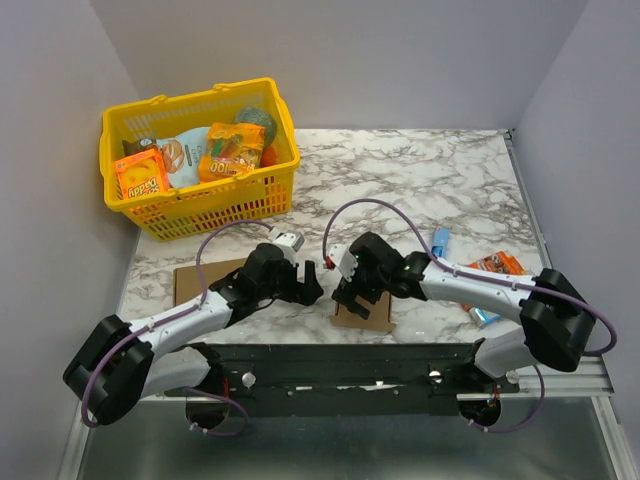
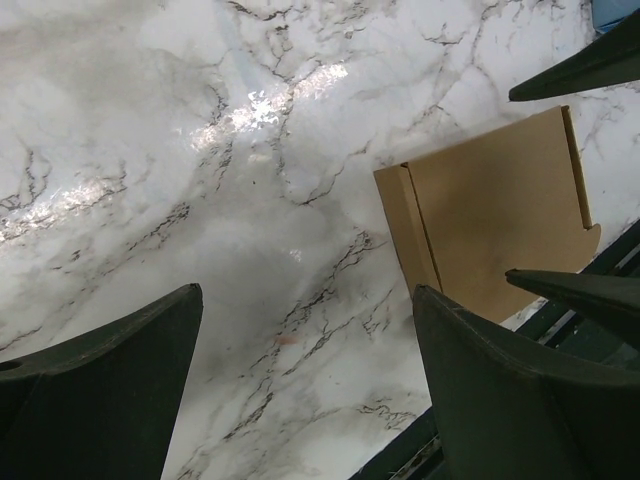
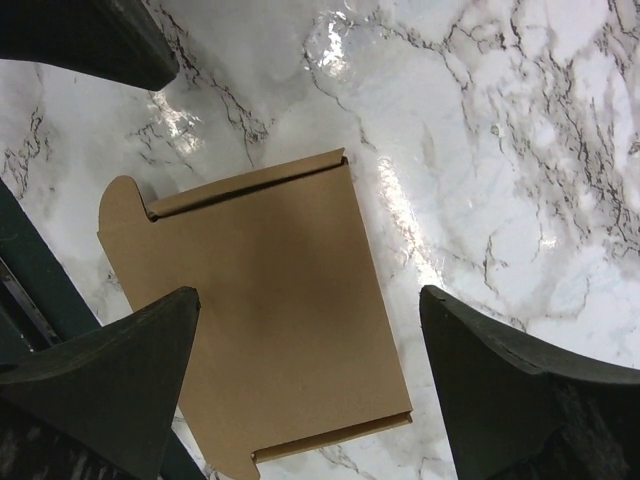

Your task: Fold the paper box

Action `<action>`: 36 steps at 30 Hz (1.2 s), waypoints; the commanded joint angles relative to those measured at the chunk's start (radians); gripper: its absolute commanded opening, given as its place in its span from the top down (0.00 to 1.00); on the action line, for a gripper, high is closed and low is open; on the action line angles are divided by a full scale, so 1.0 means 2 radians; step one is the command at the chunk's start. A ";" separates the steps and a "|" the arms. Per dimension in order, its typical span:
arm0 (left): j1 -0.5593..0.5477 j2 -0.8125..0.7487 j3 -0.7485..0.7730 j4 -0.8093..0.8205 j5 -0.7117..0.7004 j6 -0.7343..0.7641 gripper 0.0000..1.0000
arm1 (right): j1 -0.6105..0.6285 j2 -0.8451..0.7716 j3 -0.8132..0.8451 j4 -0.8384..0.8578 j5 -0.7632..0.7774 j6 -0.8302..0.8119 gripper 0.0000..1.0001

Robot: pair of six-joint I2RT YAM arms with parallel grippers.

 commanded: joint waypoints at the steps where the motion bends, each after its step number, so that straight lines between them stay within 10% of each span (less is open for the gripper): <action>1: 0.000 0.009 0.004 0.016 0.015 0.001 0.05 | 0.005 0.015 -0.006 0.017 -0.026 -0.016 0.00; 20: 0.000 0.082 0.019 0.091 0.083 -0.009 0.10 | 0.029 0.082 0.022 -0.033 0.000 -0.016 0.00; 36: 0.000 0.232 -0.032 0.443 0.333 -0.069 0.16 | 0.030 0.081 0.034 -0.038 -0.032 -0.019 0.03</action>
